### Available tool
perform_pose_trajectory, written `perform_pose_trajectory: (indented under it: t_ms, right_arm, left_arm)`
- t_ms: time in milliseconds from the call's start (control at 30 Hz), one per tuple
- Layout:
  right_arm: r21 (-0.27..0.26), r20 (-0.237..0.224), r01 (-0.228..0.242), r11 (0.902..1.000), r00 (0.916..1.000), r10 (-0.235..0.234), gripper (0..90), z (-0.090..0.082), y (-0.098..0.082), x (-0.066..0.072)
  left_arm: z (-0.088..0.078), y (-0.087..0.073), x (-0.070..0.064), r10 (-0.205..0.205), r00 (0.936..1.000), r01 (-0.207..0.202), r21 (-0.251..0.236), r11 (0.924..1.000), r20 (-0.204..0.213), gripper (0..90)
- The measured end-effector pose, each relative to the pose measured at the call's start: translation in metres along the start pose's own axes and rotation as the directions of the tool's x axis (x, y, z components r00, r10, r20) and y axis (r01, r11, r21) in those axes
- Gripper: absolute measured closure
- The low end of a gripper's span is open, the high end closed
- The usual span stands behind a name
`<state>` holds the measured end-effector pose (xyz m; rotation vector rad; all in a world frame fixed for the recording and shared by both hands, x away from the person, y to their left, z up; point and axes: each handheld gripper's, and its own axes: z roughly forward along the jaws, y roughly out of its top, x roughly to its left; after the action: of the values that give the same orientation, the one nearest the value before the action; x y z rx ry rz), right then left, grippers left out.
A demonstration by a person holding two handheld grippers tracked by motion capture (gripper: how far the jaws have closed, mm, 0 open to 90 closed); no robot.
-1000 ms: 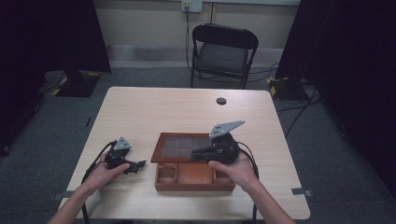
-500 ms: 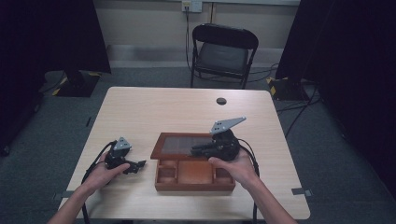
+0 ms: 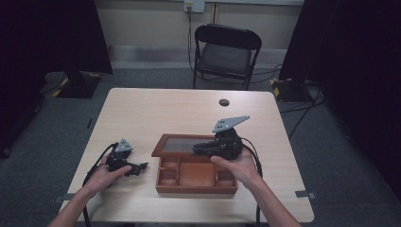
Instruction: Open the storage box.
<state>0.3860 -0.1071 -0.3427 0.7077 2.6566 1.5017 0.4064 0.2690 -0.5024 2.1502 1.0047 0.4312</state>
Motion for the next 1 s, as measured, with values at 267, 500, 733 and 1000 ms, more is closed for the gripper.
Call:
perform_pose_trajectory:
  t_ms: [267, 500, 733, 1000]
  right_arm:
    - [-0.006, 0.005, -0.004, 1.0, 1.0, 0.004, 81.4, -0.001, 0.004, -0.002]
    - [-0.009, 0.004, -0.002, 1.0, 1.0, 0.002, 81.6, 0.0, 0.007, -0.002]
    - [-0.013, 0.011, -0.003, 0.9999, 0.9999, 0.003, 81.8, 0.0, 0.011, -0.003]
    - [-0.02, 0.01, -0.004, 0.9998, 0.9999, 0.004, 81.9, 0.0, 0.013, -0.005]
  left_arm:
    - [0.0, 0.0, 0.0, 0.001, 1.0, -0.001, 0.0, 1.0, -0.001, 5.1]
    - [0.0, 0.0, 0.0, 0.0, 1.0, 0.0, -0.001, 1.0, -0.001, 5.2]
    - [0.0, 0.0, 0.0, 0.0, 1.0, 0.0, -0.001, 1.0, -0.001, 5.2]
    - [0.0, 0.0, 0.0, 0.0, 1.0, 0.0, -0.001, 1.0, -0.001, 5.2]
